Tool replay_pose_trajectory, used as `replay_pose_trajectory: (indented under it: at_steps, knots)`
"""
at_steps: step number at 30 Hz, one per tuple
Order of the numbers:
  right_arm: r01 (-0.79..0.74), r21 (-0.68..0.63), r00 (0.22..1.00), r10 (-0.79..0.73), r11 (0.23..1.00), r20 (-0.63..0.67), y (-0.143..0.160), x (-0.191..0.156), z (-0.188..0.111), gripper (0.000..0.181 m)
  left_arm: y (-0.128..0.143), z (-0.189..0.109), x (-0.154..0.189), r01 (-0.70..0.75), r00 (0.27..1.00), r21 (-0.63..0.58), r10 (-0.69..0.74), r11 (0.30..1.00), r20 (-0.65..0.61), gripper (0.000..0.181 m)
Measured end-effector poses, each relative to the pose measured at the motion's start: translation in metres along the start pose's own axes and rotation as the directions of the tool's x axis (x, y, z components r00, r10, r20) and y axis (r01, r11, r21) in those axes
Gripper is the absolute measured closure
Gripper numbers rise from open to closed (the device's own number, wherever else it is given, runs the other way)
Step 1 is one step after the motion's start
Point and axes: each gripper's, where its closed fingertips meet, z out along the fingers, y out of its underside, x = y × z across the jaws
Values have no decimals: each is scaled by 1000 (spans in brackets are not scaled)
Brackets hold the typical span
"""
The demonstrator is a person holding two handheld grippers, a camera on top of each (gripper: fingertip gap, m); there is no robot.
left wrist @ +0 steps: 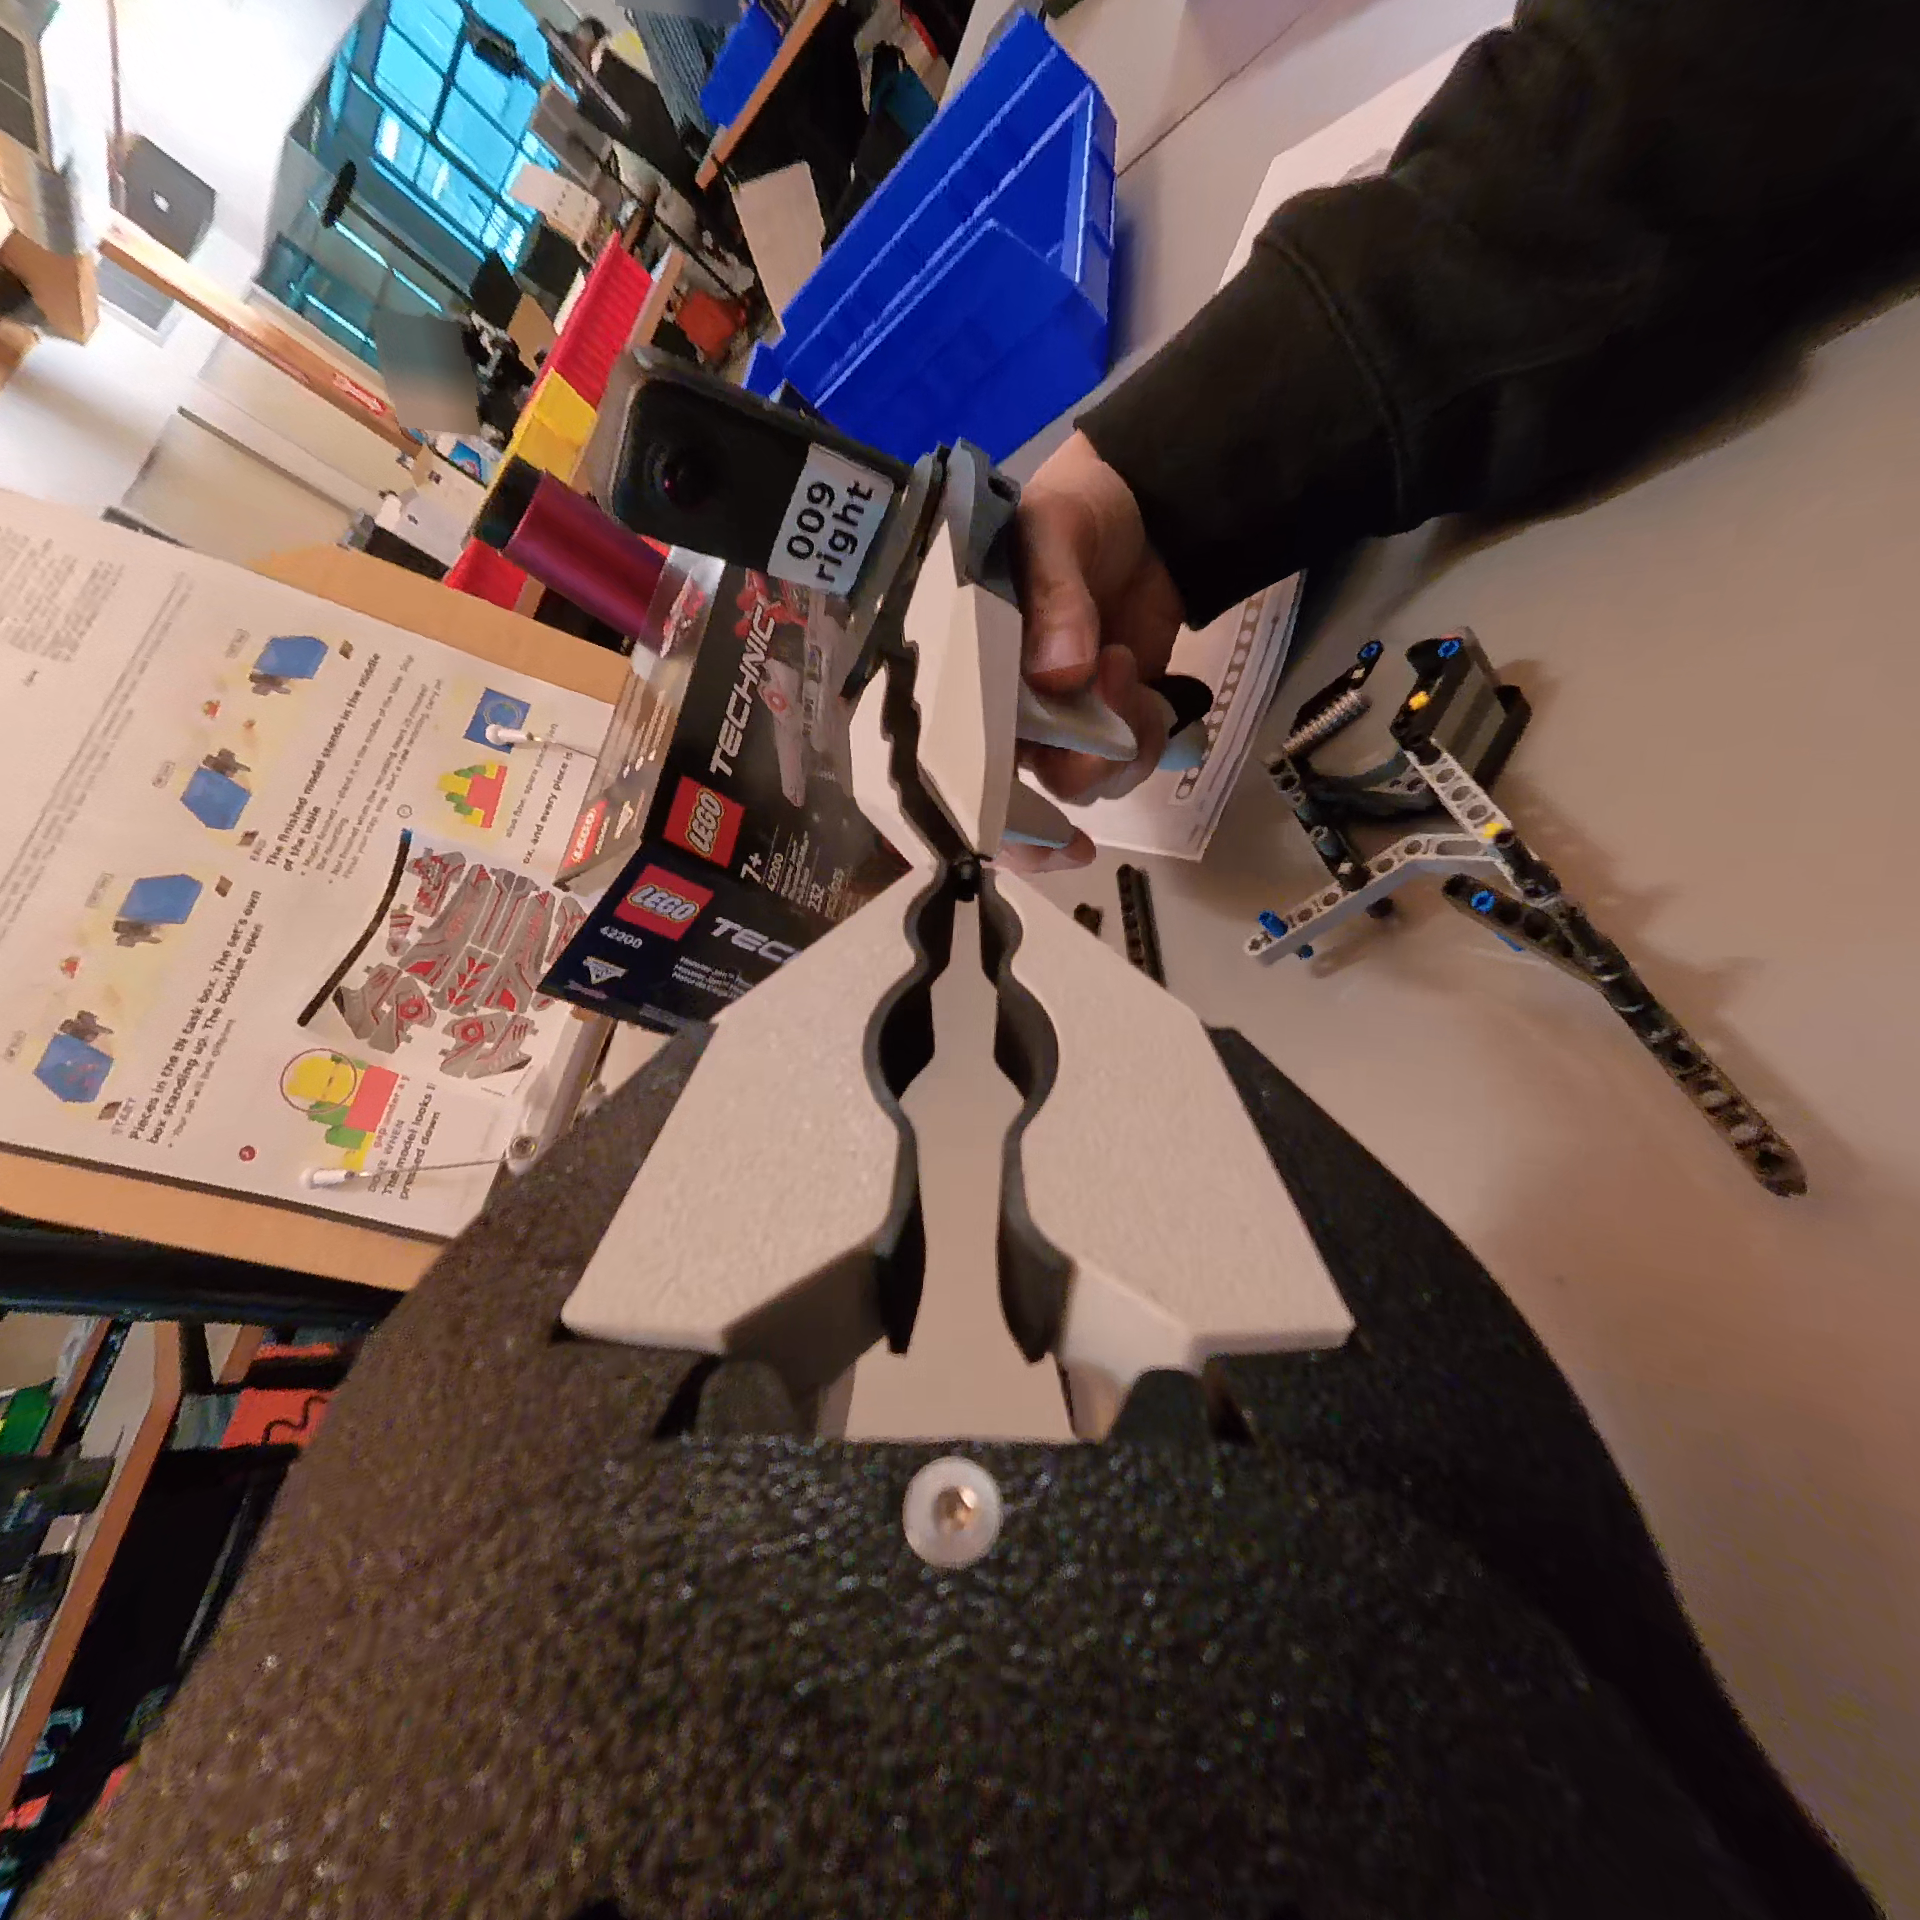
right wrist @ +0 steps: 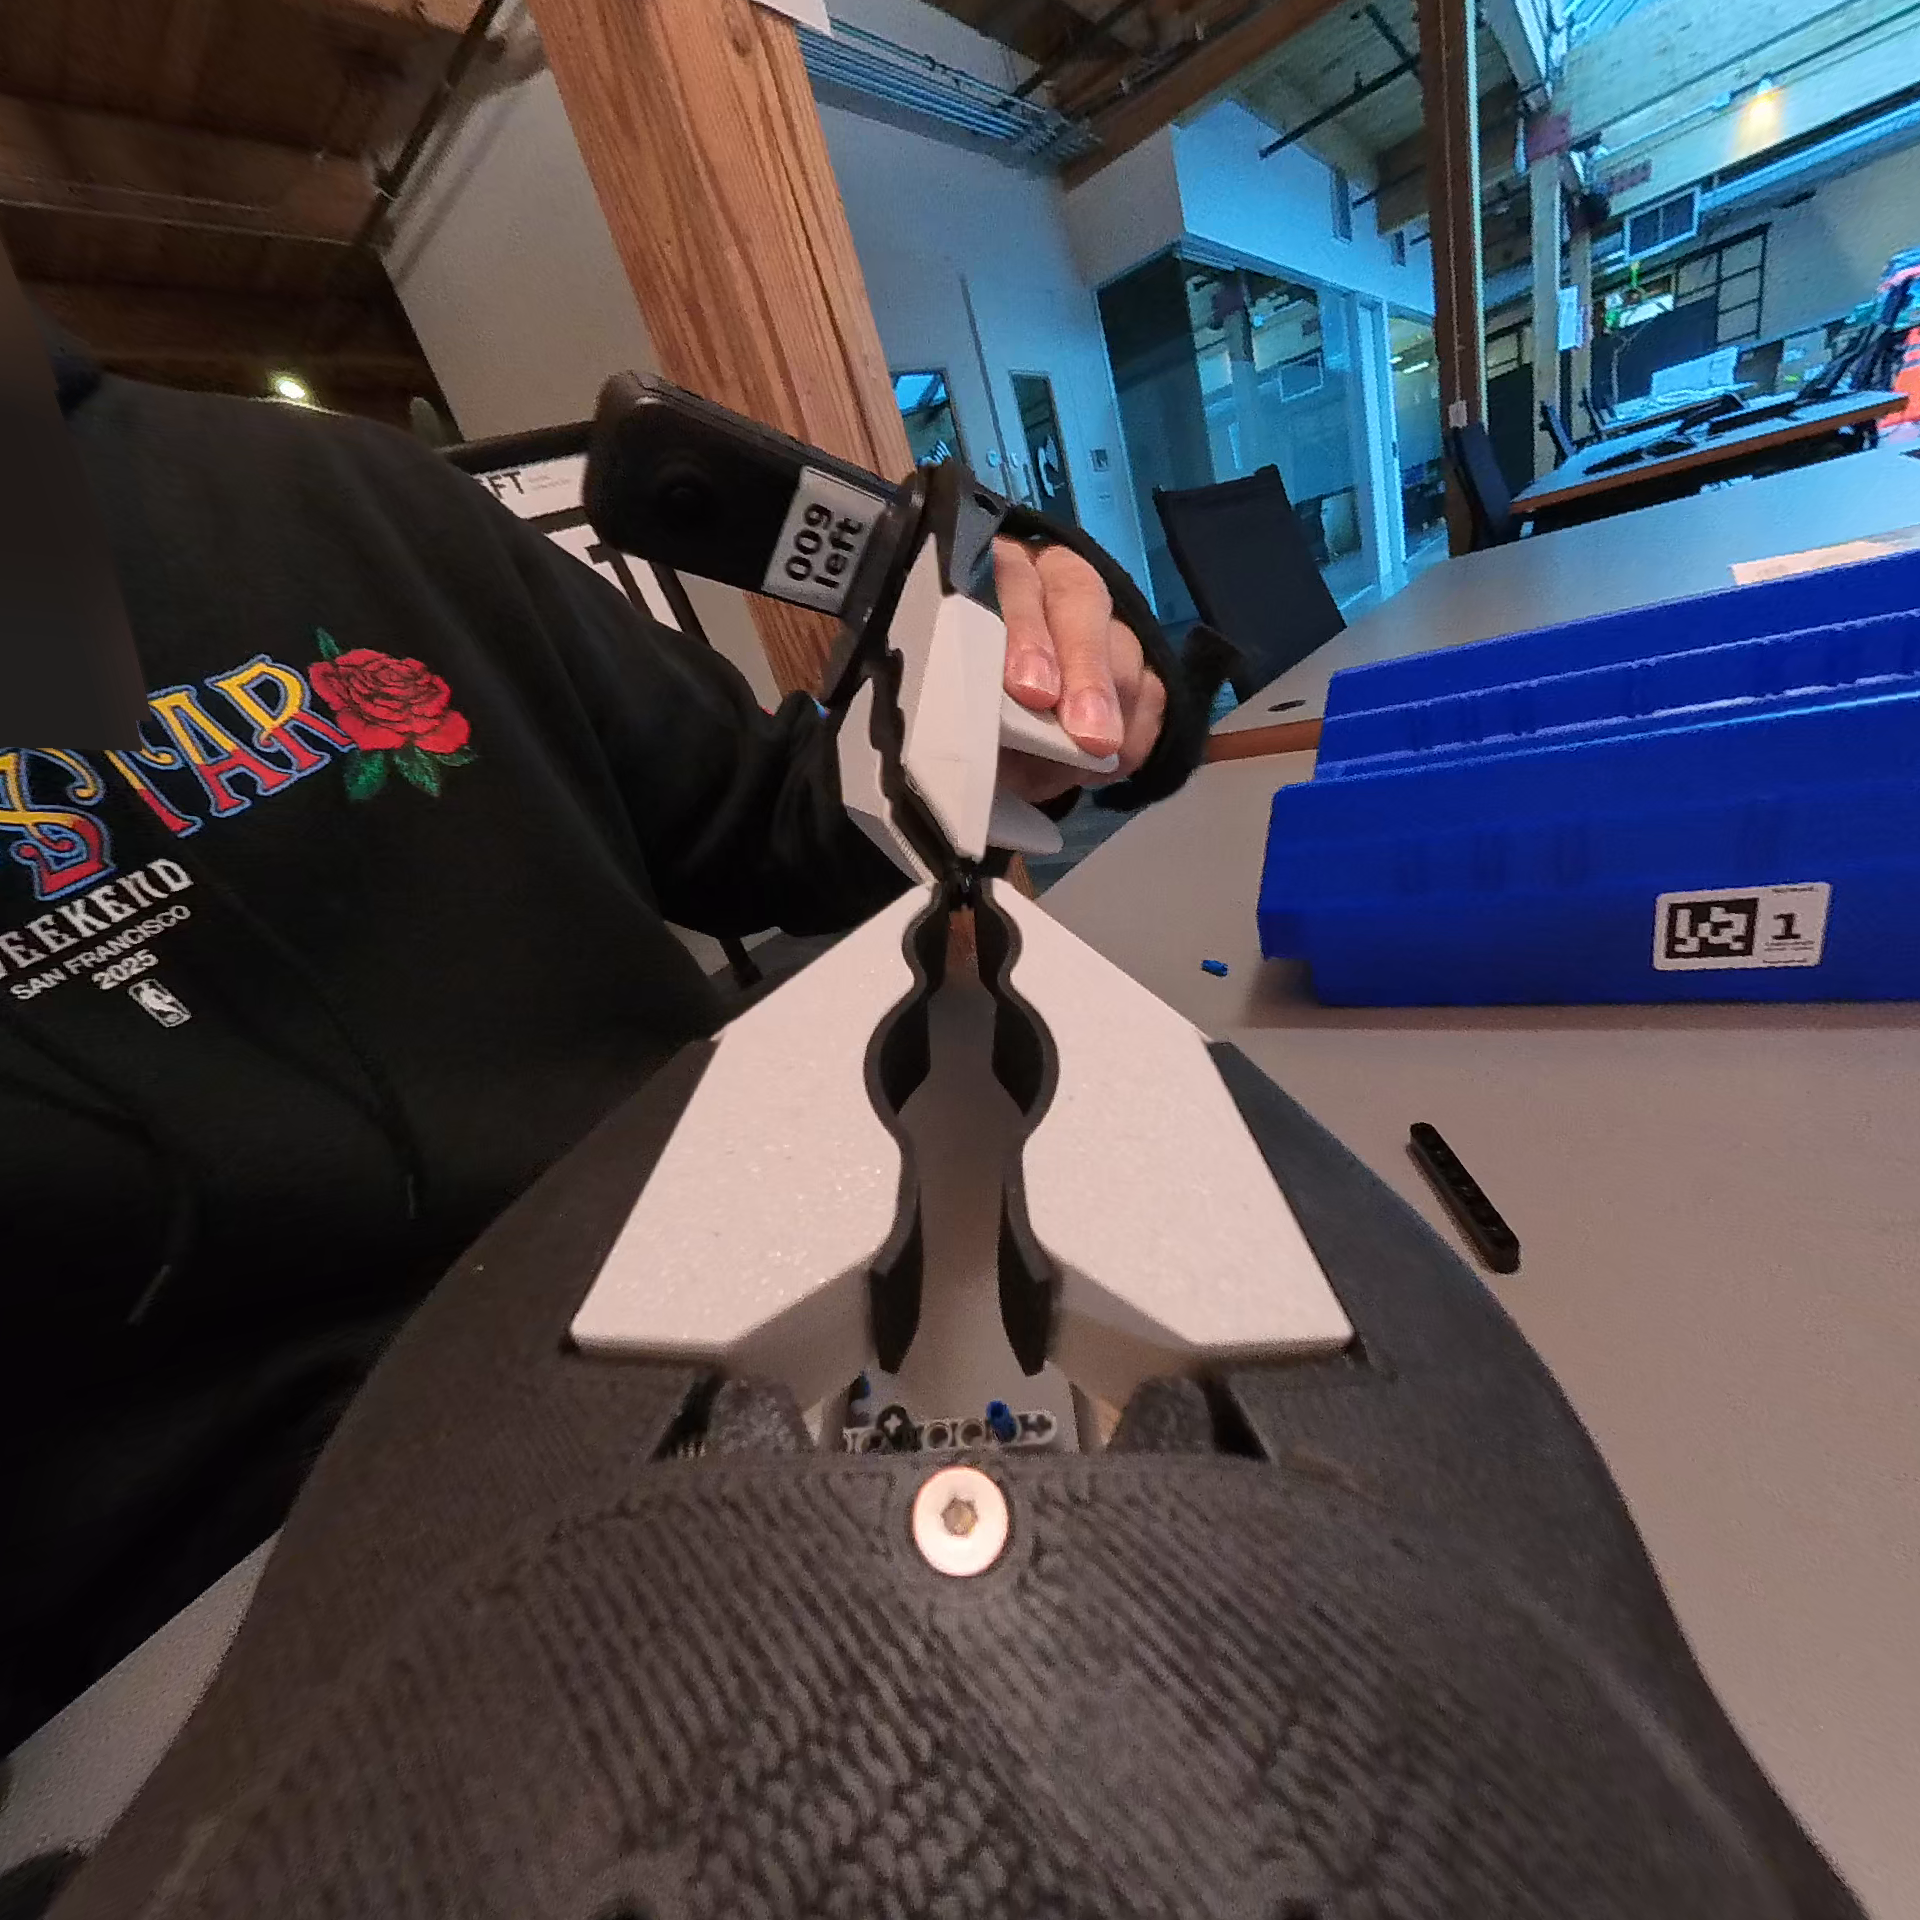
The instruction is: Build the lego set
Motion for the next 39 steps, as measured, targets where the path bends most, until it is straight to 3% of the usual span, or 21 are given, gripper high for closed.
replay_pose_trajectory:
  at_steps: [6,11,15,20,28,39]
  knots:
    - [42,-84,991,-52,996,-121,7,14,-3,172,16,6,-2,30,1000,-127,-31,991,-2,181]
    - [174,-254,924,-247,951,-291,16,37,-15,157,54,13,-2,138,989,-308,-146,941,-4,179]
    - [128,-445,890,-301,886,-344,52,58,-23,154,81,17,14,242,951,-436,-302,867,-73,179]
    - [91,-670,870,-386,737,-307,102,76,-23,156,92,21,39,286,855,-544,-466,789,-227,179]
    - [27,-754,863,-396,657,-314,126,86,-28,171,113,33,52,143,816,-651,-461,746,-349,179]
    - [-36,-736,884,-321,677,-339,128,85,-28,176,125,38,62,109,783,-699,-495,706,-378,180]
